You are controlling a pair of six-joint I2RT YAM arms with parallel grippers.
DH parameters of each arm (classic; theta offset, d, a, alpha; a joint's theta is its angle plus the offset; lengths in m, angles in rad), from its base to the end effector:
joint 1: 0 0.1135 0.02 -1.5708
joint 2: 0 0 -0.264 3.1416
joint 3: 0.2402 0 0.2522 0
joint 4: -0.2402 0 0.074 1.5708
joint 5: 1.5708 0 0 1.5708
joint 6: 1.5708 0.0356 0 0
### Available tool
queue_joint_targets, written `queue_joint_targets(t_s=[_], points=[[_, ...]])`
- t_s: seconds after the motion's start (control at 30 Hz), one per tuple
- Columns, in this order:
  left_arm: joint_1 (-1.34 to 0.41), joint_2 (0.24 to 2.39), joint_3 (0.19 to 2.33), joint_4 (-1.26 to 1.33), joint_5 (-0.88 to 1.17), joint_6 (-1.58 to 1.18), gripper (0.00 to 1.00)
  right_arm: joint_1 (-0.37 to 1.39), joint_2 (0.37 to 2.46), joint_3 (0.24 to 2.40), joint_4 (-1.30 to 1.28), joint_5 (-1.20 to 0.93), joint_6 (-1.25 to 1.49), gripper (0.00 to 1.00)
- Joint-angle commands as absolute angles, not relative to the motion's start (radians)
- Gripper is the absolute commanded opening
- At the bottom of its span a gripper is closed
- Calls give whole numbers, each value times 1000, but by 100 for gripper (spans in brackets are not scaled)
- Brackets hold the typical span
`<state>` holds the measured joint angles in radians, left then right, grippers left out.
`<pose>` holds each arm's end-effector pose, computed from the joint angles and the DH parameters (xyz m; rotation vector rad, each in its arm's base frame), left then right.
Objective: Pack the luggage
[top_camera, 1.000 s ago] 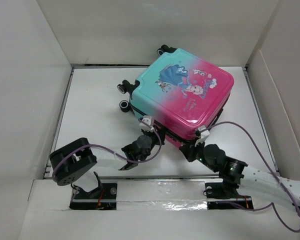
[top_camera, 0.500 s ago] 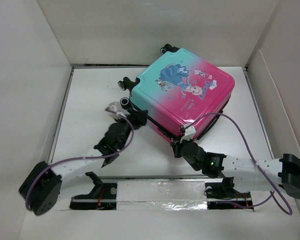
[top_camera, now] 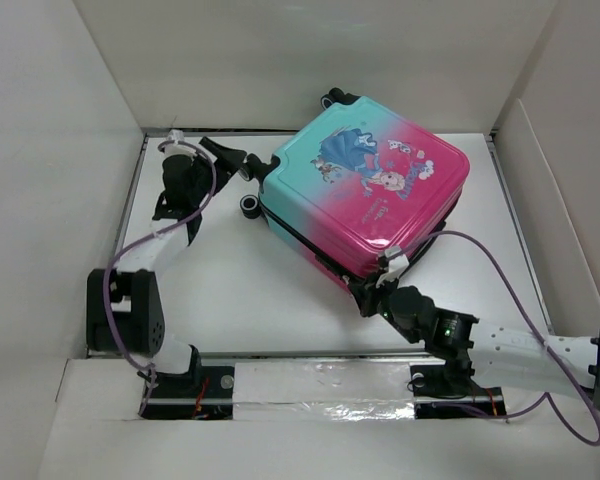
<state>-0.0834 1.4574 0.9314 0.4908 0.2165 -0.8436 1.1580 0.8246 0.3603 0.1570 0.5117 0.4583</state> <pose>0.3390 -0.0360 0.3009 -0.4568 1.6156 -0.8830 0.0909 0.1641 0.2195 -0.3021 1.8633 0.6459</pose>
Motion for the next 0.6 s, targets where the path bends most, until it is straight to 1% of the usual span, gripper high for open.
queue_joint_targets(t_s=[0.0, 0.17, 0.4, 0.5, 0.53, 0.57], points=[[-86, 1532, 1070, 457, 400, -867, 82, 1164, 781, 373, 272, 437, 437, 0], [-120, 1663, 1180, 413, 443, -867, 84, 1164, 808, 382, 284, 414, 425, 0], [-120, 1729, 1128, 583, 443, -992, 81, 1155, 894, 399, 325, 380, 423, 0], [-120, 1767, 1120, 667, 471, -1057, 76, 1155, 920, 405, 342, 388, 429, 0], [-129, 1775, 1118, 679, 472, -1066, 71, 1155, 937, 406, 348, 394, 431, 0], [-129, 1781, 1114, 711, 471, -1087, 68, 1155, 948, 408, 359, 399, 431, 0]])
